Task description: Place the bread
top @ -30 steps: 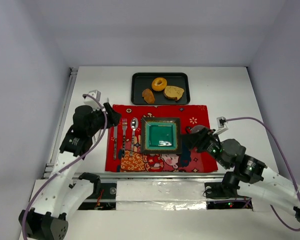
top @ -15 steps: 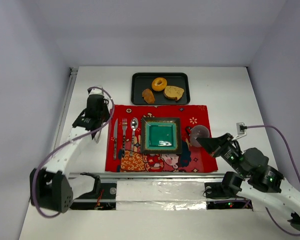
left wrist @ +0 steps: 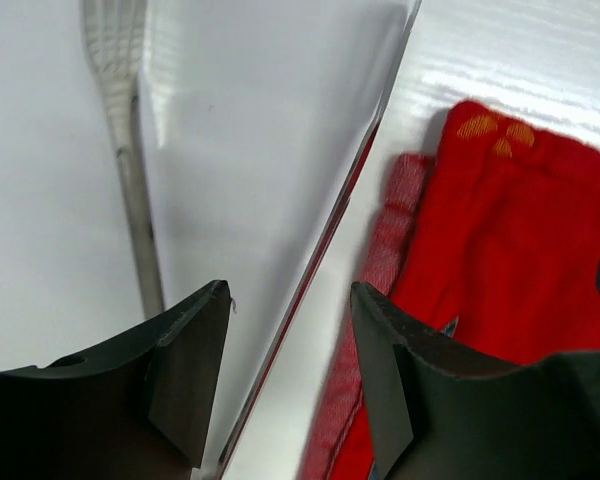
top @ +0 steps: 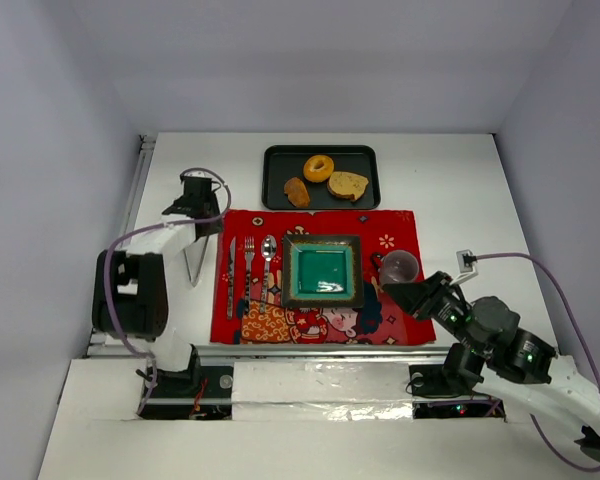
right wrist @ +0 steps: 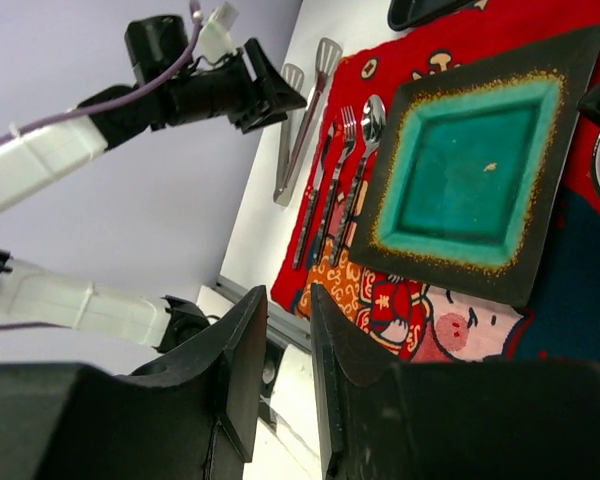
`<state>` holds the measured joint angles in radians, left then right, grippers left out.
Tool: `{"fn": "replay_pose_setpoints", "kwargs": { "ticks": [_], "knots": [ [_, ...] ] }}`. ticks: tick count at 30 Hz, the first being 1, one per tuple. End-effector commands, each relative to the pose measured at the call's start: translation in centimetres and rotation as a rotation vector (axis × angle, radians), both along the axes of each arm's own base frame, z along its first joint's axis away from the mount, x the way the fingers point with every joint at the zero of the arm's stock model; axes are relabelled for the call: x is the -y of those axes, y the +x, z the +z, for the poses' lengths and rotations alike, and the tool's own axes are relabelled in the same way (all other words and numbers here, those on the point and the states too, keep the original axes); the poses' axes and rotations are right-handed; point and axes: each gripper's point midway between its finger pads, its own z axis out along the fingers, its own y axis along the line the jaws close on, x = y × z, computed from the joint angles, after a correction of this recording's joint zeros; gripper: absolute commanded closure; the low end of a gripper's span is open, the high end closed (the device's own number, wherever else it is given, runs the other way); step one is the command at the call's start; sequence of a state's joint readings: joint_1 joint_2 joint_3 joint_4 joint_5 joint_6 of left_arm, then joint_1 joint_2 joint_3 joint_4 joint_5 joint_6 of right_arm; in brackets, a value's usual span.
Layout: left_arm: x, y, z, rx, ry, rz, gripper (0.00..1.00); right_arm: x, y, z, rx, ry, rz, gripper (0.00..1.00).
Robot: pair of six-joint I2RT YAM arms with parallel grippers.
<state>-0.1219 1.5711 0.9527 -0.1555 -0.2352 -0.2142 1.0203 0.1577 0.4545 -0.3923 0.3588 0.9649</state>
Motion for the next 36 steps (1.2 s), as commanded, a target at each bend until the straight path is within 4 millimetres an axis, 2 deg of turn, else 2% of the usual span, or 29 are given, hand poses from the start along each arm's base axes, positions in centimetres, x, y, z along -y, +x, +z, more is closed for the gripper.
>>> {"fn": "replay_pose_setpoints", "kwargs": {
  "ticks": [1,2,4,5,7,9,11,13,14,17,19,21,22,23,24,26,27,28,29,30,31,33,34,35,36],
  "knots": [
    [0.2,3.1,1.2,0.058,0.004,-0.024,0.51,-0.4,0.0,-0.2,-0.004,0.005,0.011,0.70],
    [-0.2,3.4,0.4,0.037,0.009,-0.020,0.53,-0.6,-0.1,-0.6,-0.010,0.001,0.020,0.70],
    [0.0,4.3,0.4,0.042,0.009,-0.030,0.55,-0.7,-0.1,-0.9,-0.017,0.000,0.026,0.70],
    [0.0,4.5,-0.3,0.023,0.013,-0.031,0.59,-0.8,-0.2,-1.2,-0.023,-0.005,0.030,0.70],
    [-0.3,5.1,-0.6,0.019,0.033,-0.021,0.64,-0.9,-0.2,-1.2,-0.024,0.001,0.033,0.70],
    [-0.5,5.5,-1.6,-0.005,0.048,-0.017,0.77,-0.9,-0.1,-1.4,-0.026,-0.003,0.031,0.70],
    [-0.9,5.6,-2.2,-0.027,0.068,-0.004,0.87,-1.1,-0.1,-1.6,-0.027,-0.009,0.033,0.70],
    [-1.3,5.9,-2.9,-0.048,0.091,0.007,0.92,-1.4,0.0,-1.8,-0.031,-0.024,0.041,0.71],
    [-1.5,6.0,-3.0,-0.052,0.101,0.012,1.00,-1.6,-0.1,-1.9,-0.035,-0.031,0.051,0.71],
    [-2.1,6.1,-3.2,-0.059,0.133,0.036,1.00,-2.4,0.2,-2.3,-0.046,-0.064,0.062,0.67],
    [-2.5,6.3,-2.0,-0.035,0.147,0.059,1.00,-3.1,0.6,-2.5,-0.049,-0.106,0.072,0.59],
    [-2.2,7.2,1.3,0.046,0.115,0.080,1.00,-3.7,0.9,-2.3,-0.047,-0.142,0.078,0.55],
    [-1.9,7.6,2.7,0.084,0.095,0.078,1.00,-4.2,1.3,-2.8,-0.047,-0.196,0.087,0.49],
    [-1.8,7.9,4.7,0.135,0.078,0.086,1.00,-4.7,1.4,-1.3,-0.027,-0.194,0.100,0.45],
    [-1.7,8.2,8.5,0.227,0.059,0.091,1.00,-5.2,1.5,-0.8,-0.018,-0.212,0.114,0.41],
    [-0.9,8.4,12.5,0.324,0.008,0.073,1.00,-7.0,1.5,-0.5,-0.011,-0.273,0.186,0.29],
    [-0.1,7.9,16.0,0.409,-0.035,0.060,1.00,-7.9,1.5,1.7,0.021,-0.252,0.220,0.26],
    [1.0,7.8,17.8,0.460,-0.090,0.021,1.00,-8.9,1.4,2.9,0.066,-0.251,0.263,0.24],
    [1.6,6.8,20.8,0.537,-0.134,-0.006,1.00,-10.7,0.3,3.0,0.064,-0.245,0.372,0.22],
    [2.3,6.2,22.2,0.573,-0.174,-0.033,1.00,-11.8,-0.4,5.1,0.097,-0.202,0.434,0.21],
    [3.9,5.7,22.8,0.594,-0.248,-0.093,1.00,-12.8,-0.8,7.1,0.140,-0.137,0.473,0.20],
    [5.5,3.6,25.6,0.662,-0.332,-0.169,1.00,-14.4,-1.9,8.7,0.173,-0.065,0.569,0.19],
    [7.3,2.6,25.7,0.662,-0.419,-0.239,1.00,-15.0,-2.0,10.9,0.232,0.002,0.583,0.21],
    [8.2,1.7,26.2,0.674,-0.461,-0.279,1.00,-15.3,-2.1,11.6,0.255,0.018,0.596,0.28],
    [9.7,-0.2,27.3,0.705,-0.546,-0.347,1.00,-15.9,-1.8,12.7,0.301,0.042,0.594,0.67]
  ]
}}
